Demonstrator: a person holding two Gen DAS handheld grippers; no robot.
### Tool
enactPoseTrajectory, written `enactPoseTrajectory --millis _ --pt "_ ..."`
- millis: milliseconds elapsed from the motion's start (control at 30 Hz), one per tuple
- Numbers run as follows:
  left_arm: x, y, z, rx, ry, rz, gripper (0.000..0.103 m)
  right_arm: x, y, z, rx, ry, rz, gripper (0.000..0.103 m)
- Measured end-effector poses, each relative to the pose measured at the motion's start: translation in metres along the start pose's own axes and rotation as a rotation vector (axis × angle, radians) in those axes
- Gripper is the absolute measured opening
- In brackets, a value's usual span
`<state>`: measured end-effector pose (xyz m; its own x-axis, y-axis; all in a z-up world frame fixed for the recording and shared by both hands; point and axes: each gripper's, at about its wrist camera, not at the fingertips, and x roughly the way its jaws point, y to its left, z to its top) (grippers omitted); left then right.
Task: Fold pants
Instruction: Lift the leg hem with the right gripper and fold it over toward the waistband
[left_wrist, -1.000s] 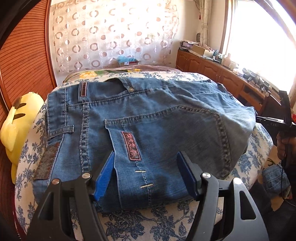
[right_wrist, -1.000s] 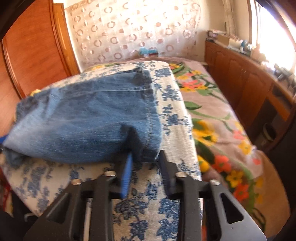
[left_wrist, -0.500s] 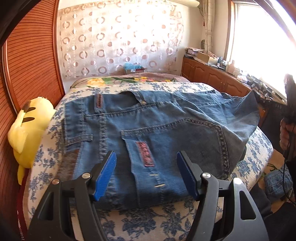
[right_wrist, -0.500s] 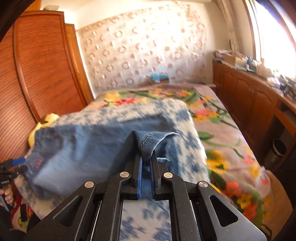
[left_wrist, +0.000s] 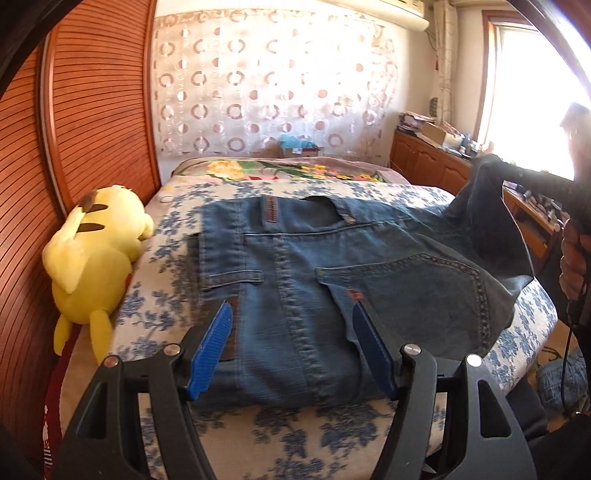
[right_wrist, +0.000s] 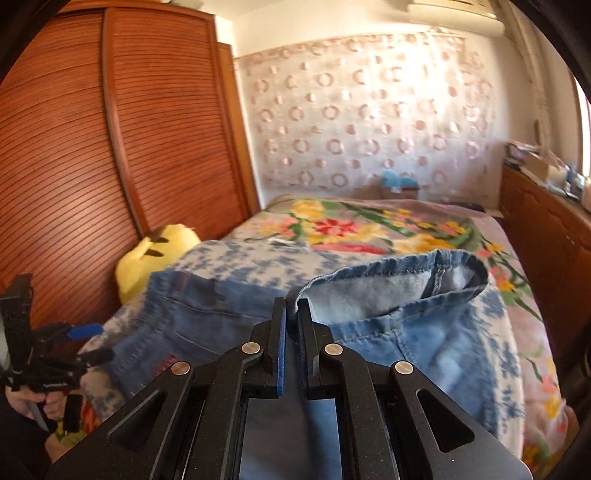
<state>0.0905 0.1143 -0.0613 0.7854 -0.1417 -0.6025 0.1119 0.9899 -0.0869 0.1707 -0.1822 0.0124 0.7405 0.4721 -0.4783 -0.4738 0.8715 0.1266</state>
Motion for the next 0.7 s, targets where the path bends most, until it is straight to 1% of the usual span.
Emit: enactPoseTrajectory --millis 267,300,433,500,567,633,700 --pt "-0.013 0.032 -0.002 -0.041 -0.023 0.05 0.067 0.033 0.087 0.023 -0.094 -0.011 0.166 0.002" --pt "-0.014 0.037 -0.002 -0.049 -0.026 0.057 0.067 0.036 0.1 0.025 -0.106 -0.006 0.198 0.002" --pt "-0.017 0.047 -0.004 -0.066 -0.027 0.067 0.067 0.04 0.133 0.019 -0.15 0.014 0.27 0.002" --pt "-0.017 0.048 -0.005 -0.067 -0.026 0.068 0.067 0.041 0.136 0.013 -0.161 0.039 0.274 0.003" --pt "-0.016 0.049 -0.005 -0.064 -0.024 0.068 0.068 0.047 0.134 0.005 -0.162 0.082 0.276 0.005" --pt "-0.015 0.048 -0.005 -0.062 -0.02 0.066 0.067 0.051 0.129 -0.004 -0.148 0.12 0.277 0.012" --pt "-0.012 0.044 -0.005 -0.058 -0.016 0.061 0.068 0.049 0.122 -0.011 -0.142 0.133 0.268 0.02"
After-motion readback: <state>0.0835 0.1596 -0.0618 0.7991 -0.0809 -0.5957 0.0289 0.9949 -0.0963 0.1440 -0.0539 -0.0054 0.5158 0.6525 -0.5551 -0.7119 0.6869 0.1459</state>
